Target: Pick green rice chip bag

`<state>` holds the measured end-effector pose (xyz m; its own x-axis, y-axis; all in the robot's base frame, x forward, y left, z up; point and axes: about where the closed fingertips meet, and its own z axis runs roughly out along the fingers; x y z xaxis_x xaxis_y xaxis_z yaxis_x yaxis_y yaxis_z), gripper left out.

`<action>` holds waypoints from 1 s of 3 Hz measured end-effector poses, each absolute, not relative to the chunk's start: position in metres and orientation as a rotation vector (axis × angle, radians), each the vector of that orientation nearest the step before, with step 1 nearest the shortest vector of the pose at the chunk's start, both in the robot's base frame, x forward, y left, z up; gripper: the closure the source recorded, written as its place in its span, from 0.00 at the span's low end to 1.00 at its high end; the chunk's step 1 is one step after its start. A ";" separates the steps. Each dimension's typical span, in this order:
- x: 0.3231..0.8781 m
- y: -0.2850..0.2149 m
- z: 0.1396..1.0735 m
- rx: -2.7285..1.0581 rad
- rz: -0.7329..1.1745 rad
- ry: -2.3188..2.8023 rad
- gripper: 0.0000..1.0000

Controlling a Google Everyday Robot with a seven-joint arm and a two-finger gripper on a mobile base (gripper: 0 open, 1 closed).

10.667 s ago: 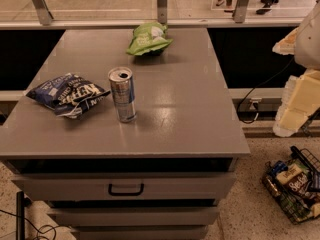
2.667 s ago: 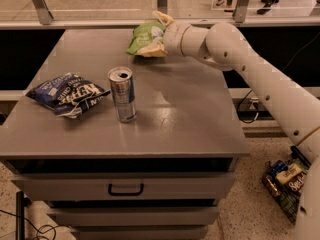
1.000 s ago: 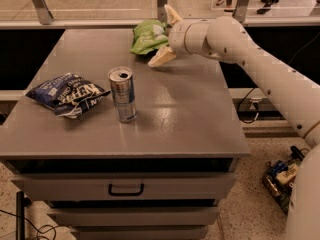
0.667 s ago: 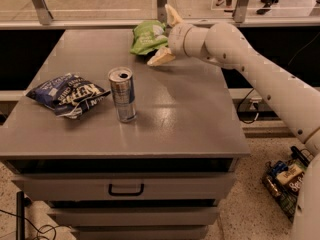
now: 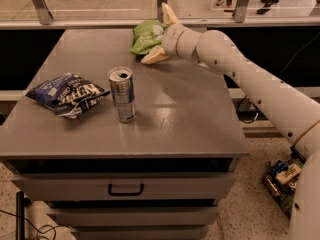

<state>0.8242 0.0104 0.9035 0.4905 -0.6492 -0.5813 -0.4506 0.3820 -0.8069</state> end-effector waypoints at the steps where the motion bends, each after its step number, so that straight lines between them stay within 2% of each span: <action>1: 0.830 0.014 0.900 -1.241 -0.199 1.115 0.00; 2: 0.830 0.014 0.900 -1.241 -0.199 1.115 0.00; 3: 0.832 0.013 0.898 -1.249 -0.244 1.088 0.17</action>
Offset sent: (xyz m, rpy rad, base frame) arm 0.0186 -0.0047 -0.0169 -0.1537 -0.1841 -0.0814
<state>0.8316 0.0134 0.8985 0.5110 -0.6796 -0.5264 -0.3898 0.3626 -0.8465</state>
